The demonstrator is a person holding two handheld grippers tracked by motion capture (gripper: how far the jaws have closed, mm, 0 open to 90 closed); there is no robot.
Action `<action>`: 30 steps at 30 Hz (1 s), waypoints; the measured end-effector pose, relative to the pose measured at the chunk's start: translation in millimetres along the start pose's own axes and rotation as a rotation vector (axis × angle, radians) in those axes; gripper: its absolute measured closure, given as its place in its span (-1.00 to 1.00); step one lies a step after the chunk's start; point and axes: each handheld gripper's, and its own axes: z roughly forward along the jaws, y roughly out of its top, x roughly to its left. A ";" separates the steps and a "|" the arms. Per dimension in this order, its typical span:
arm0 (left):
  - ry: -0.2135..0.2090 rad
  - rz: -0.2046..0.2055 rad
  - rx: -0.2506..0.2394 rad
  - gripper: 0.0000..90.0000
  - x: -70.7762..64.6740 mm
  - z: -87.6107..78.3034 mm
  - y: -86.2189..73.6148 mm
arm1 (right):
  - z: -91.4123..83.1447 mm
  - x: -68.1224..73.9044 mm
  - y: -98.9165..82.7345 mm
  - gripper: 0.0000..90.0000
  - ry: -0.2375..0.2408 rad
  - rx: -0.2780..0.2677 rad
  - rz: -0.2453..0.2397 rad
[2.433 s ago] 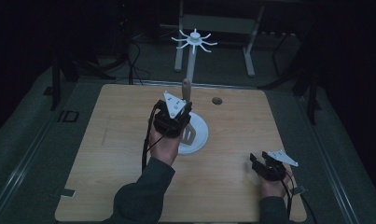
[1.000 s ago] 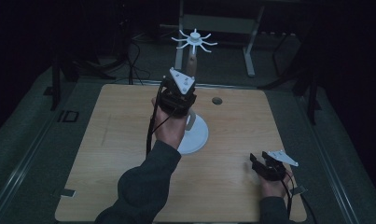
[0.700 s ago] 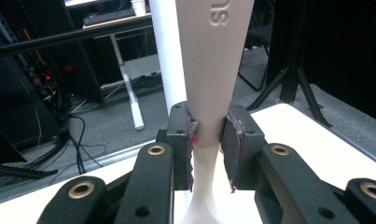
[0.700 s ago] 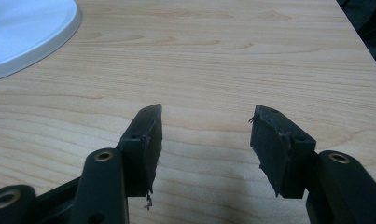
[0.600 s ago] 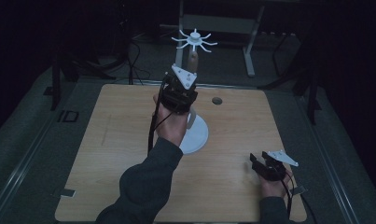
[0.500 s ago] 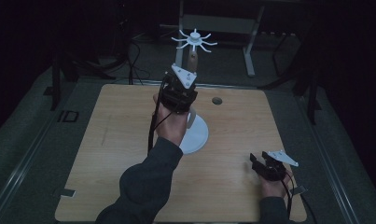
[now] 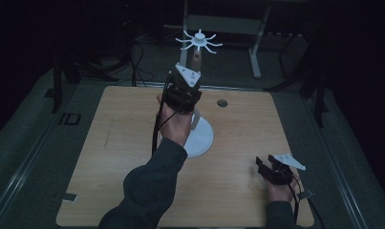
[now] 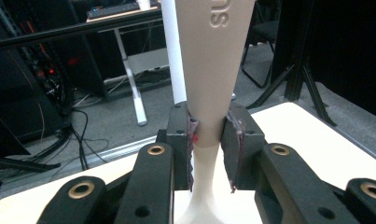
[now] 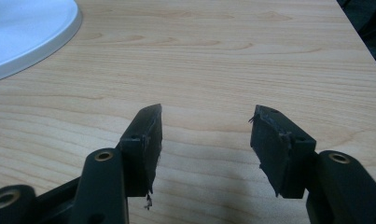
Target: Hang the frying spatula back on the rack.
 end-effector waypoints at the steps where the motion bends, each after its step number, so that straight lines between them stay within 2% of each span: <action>1: 0.001 0.003 0.000 0.65 -0.2 0.1 0.7 | 0.0 0.0 0.0 -0.04 0.000 0.000 0.000; 16: 0.026 0.015 0.004 0.65 0.1 7.2 2.1 | -0.4 -0.1 -0.2 -0.04 0.000 -0.001 -0.003; 30: 0.017 0.019 0.017 0.64 0.3 14.5 1.4 | -1.6 -0.7 -0.9 -0.04 -0.003 -0.002 0.000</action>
